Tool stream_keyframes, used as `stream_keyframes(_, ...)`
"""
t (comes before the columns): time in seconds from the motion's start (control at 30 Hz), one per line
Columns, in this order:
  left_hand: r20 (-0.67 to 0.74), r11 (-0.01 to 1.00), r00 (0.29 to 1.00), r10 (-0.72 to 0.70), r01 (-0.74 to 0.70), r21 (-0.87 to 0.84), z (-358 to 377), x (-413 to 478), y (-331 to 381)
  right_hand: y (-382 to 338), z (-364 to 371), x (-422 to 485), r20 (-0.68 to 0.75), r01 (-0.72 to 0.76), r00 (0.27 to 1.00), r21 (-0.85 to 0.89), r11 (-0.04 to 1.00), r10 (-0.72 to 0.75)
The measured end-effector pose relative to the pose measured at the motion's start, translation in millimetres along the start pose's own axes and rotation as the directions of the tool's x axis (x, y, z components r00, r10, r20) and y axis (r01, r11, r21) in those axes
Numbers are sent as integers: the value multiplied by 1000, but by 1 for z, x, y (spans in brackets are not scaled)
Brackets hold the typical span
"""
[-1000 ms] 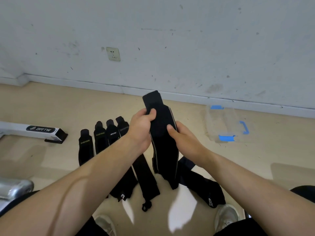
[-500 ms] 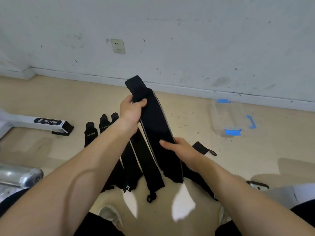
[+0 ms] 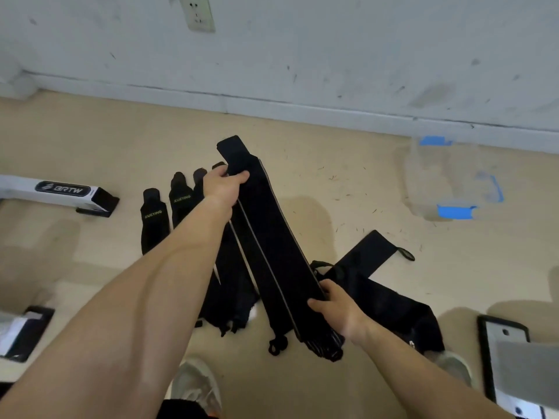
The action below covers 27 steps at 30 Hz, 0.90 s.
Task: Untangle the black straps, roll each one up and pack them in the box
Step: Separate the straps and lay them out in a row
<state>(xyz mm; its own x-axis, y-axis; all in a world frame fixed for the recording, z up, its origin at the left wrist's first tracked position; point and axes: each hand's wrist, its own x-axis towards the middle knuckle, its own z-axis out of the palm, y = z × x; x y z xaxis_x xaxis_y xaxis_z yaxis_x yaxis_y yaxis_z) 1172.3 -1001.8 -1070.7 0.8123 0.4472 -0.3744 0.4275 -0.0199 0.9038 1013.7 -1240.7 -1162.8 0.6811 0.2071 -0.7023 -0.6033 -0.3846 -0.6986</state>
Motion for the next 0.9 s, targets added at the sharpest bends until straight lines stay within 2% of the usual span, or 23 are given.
stream_keyframes(0.13,42,999,999,9,-11,44,19,48,-12,-6,10,44,6,12,1000,80,997,-13)
stream_keyframes(0.23,4,997,999,48,-48,53,30,89,-13,-19,19,82,-13,21,1000,155,988,-19)
stream_keyframes(0.3,-48,975,995,84,-73,208,32,105,-19,-27,24,107,-64,37,997,103,994,-30)
stream_keyframes(0.37,-2,885,987,158,-141,444,33,104,-44,-33,26,127,-117,31,993,13,999,-30)
stream_keyframes(0.43,163,723,973,163,-230,651,37,92,-86,-34,25,140,-153,17,988,-72,997,-28)
stream_keyframes(0.5,341,579,938,57,-309,755,47,74,-126,-32,26,147,-165,17,985,-146,989,-41)
stream_keyframes(0.57,482,420,872,-90,-406,812,59,59,-157,-27,26,151,-165,22,985,-213,977,-58)
stream_keyframes(0.67,577,192,773,-264,-545,817,70,46,-178,-14,22,153,-180,21,980,-326,945,-84)
stream_keyframes(0.73,591,137,747,-303,-580,803,71,45,-183,-5,20,150,-200,8,975,-386,922,-93)
stream_keyframes(0.9,613,172,711,-344,-594,786,68,58,-186,10,22,138,-171,44,975,-475,879,-141)
